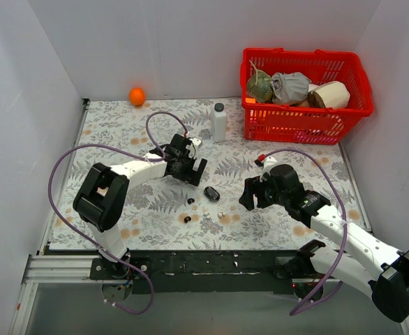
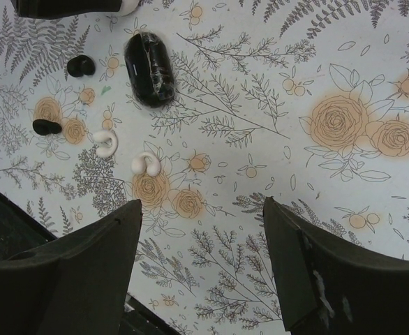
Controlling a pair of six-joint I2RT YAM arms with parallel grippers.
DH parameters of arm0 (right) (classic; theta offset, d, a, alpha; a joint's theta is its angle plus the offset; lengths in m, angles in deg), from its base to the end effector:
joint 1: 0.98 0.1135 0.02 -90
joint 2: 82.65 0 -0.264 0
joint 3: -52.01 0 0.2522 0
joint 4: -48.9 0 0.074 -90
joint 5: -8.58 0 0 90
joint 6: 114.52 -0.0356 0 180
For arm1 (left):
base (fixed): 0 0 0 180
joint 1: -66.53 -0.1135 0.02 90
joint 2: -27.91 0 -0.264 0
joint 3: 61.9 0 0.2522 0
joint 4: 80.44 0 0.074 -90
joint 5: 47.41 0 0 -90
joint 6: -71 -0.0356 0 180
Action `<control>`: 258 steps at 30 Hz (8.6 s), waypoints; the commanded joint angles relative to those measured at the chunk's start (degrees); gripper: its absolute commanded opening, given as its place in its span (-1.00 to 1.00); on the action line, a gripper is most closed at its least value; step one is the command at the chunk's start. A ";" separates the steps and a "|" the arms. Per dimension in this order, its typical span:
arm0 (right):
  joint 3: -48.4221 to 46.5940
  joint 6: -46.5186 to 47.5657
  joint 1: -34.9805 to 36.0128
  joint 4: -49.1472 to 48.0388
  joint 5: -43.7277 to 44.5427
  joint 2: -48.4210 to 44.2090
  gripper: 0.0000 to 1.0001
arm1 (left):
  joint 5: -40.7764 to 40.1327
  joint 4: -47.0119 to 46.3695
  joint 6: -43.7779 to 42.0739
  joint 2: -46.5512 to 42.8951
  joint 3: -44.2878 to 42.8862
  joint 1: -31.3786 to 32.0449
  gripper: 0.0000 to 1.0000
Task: Insert the wireless bluetooth earbuds into the charging case
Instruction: Pick up the charging case at the center of the board, then open the charging case.
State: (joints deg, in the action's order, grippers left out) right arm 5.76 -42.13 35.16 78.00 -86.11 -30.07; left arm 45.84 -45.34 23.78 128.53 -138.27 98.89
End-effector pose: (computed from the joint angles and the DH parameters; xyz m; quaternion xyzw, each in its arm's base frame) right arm 0.1594 0.1200 0.2319 -0.1615 0.8734 0.2395 0.3921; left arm 0.2983 -0.1914 0.1752 -0.0801 0.9608 -0.1828 0.1927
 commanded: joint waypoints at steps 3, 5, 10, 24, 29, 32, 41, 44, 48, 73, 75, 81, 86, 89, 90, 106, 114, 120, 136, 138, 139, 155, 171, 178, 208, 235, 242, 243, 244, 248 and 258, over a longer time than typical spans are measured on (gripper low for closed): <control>-1.26 0.47 0.42 -0.74 -0.50 -0.72 0.56 | -4.21 -0.07 -0.95 -1.57 -0.32 -0.19 0.96; -1.08 0.47 0.42 -0.74 -0.41 -0.81 0.56 | -4.13 -0.25 -1.12 -1.22 -0.23 -0.10 0.96; -0.56 0.55 0.42 -0.39 -0.15 -1.42 0.56 | -3.33 -0.25 -2.00 0.45 -1.55 -0.02 0.97; -0.03 0.47 0.42 -0.13 -0.15 -1.51 0.56 | -2.54 -0.34 -2.71 2.48 -1.64 2.80 0.96; 0.15 0.38 0.42 -0.04 -0.14 -1.69 0.56 | -5.44 -0.43 -2.97 2.57 -1.73 2.80 0.93; 0.15 0.20 0.42 0.05 -0.32 -1.60 0.56 | -6.84 -0.51 -3.67 2.74 -1.99 2.71 0.95; 0.50 0.20 0.51 0.40 0.03 -2.13 0.56 | -7.38 -0.34 -4.11 3.36 -1.82 2.80 0.78; 0.67 0.12 0.42 0.40 -0.06 -1.95 0.56 | -7.20 -0.43 -4.03 3.18 -1.46 2.71 0.61; 0.50 0.03 0.42 0.40 -0.15 -1.95 0.56 | -6.76 -0.60 -3.59 2.74 -1.11 2.80 0.43; -13.82 -2.00 0.60 0.58 -4.45 3.76 0.57 | 6.77 -41.00 2.92 -37.41 29.63 3.94 -1.00; -15.92 -0.42 0.86 0.66 -5.94 4.81 0.56 | 7.12 -42.43 3.96 -39.96 32.80 4.20 -1.00; -21.80 2.57 2.00 0.92 -8.93 8.32 0.78 | 13.62 -47.79 5.99 -45.86 38.43 4.73 -1.00; -28.23 4.77 5.69 4.09 -5.69 14.73 0.90 | 15.30 -44.64 3.37 -45.78 37.30 6.13 -1.00; -30.43 4.51 6.75 4.18 -5.24 17.37 0.92 | 13.19 -43.67 0.21 -46.48 37.12 8.07 -1.00; -30.79 4.42 6.75 4.01 -5.42 17.99 0.92 | 12.23 -43.41 -0.59 -46.74 36.95 8.42 -1.00; -32.02 1.26 8.51 -0.92 -15.26 23.01 0.89 | 10.29 -41.91 -7.01 -48.85 38.97 11.15 -1.00; -32.28 -0.59 9.73 -3.30 -16.06 23.79 0.89 | 10.55 -41.65 -7.19 -49.55 39.67 11.15 -1.00; -32.46 -0.76 9.92 -1.89 -14.91 26.70 0.85 | 10.90 -41.65 -6.75 -50.08 39.41 11.23 -1.00; -31.23 -1.55 9.74 -2.94 -11.05 25.47 0.78 | 10.64 -41.38 -6.57 -51.75 40.64 11.32 -1.00; -31.14 -1.73 9.56 -2.94 -11.04 25.29 0.78 | 10.38 -41.30 -6.75 -52.01 40.72 11.32 -1.00; -31.06 -1.82 9.48 -3.03 -11.04 25.12 0.77 | 10.29 -41.21 -6.75 -52.10 40.81 11.32 -1.00; -30.09 -2.70 8.51 -3.20 -9.90 23.19 0.75 | 9.32 -41.03 -6.75 -52.10 40.99 11.32 -1.00; -33.25 -0.77 9.47 -2.25 -12.63 24.85 0.73 | 9.23 -41.38 -6.49 -51.75 40.99 11.32 -1.00; -33.52 -1.03 9.56 0.04 -9.47 26.88 0.71 | 9.76 -41.21 -6.49 -52.01 40.64 11.32 -1.00; -31.58 -4.63 7.80 -5.40 -17.64 27.67 0.18 | 9.23 -42.26 -6.05 -52.72 40.64 11.32 -1.00; -36.68 3.89 8.25 2.68 -12.01 23.89 -0.97 | 5.37 -38.13 -2.09 -47.53 36.86 11.32 0.62; -39.14 6.00 8.33 5.05 -9.55 23.01 -0.97 | 2.30 -36.99 -0.60 -47.62 36.42 11.32 0.96; -39.23 6.61 8.51 5.67 -8.51 22.84 -0.97 | 1.77 -36.55 -0.16 -47.62 35.98 11.32 0.96; -39.40 8.27 8.59 6.11 -7.45 22.57 -0.97 | 1.24 -36.03 1.23 -47.53 35.46 11.32 0.96; -37.92 13.81 9.91 5.94 1.77 19.95 -0.97 | -0.51 -30.24 9.22 -47.09 31.07 11.24 0.96; -32.20 26.57 11.67 1.02 6.89 12.55 -0.97 | 28.02 -31.71 13.29 -43.68 27.28 9.13 0.93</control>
State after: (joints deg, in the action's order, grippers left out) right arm -25.69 -21.71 46.13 82.22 -80.16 -15.58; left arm 60.13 -77.38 35.32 82.04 -108.33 108.90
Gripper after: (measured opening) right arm 0.056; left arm 0.981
